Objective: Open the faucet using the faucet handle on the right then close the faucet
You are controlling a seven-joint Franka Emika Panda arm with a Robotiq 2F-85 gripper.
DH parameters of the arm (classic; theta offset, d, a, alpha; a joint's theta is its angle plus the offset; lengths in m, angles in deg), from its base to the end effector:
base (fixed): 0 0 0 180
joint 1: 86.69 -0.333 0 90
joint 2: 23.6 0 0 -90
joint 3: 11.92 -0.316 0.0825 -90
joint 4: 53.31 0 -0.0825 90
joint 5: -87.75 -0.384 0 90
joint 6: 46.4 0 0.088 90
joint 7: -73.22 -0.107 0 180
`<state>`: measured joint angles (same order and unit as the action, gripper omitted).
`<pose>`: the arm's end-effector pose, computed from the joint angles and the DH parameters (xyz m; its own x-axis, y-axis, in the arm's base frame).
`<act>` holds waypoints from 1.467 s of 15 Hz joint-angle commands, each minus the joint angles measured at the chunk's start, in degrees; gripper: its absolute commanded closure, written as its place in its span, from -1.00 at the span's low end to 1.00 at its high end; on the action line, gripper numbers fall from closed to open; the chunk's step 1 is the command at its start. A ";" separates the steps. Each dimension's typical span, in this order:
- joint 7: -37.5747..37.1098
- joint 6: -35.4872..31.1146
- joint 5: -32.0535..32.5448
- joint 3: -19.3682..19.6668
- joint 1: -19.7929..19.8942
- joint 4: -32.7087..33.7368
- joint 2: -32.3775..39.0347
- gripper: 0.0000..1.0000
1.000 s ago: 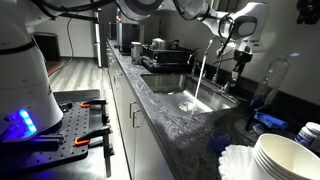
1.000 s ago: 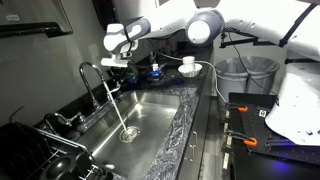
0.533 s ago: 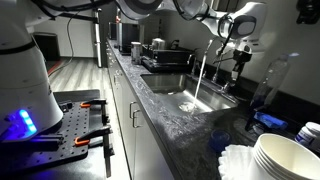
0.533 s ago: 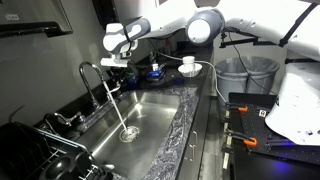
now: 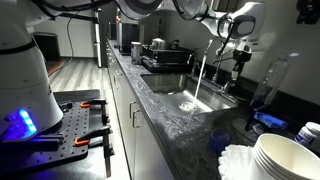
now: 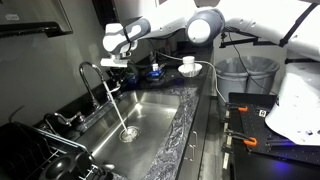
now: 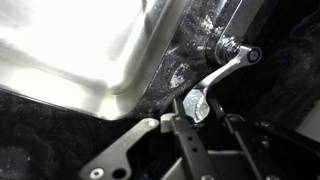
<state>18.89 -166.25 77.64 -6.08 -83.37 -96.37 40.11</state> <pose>0.8176 -0.0805 0.2847 0.4354 -0.8975 0.0698 -0.8683 -0.4392 -0.2305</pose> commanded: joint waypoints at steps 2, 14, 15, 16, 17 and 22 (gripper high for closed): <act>2.36 4.51 0.25 -0.85 -1.31 -5.98 -6.27 0.86; 1.20 0.54 1.28 -0.29 -1.40 -2.67 -2.66 0.86; 0.91 0.21 1.36 -0.18 -1.41 -2.32 -2.32 0.86; 0.79 -0.18 1.32 -0.19 -1.33 -1.93 -1.97 0.86; 0.62 -0.30 1.32 -0.13 -1.24 -1.55 -1.66 0.86; 0.08 0.04 0.72 -0.31 -0.27 0.68 -0.18 0.86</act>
<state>18.89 -167.24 78.53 -6.04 -83.47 -96.48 40.22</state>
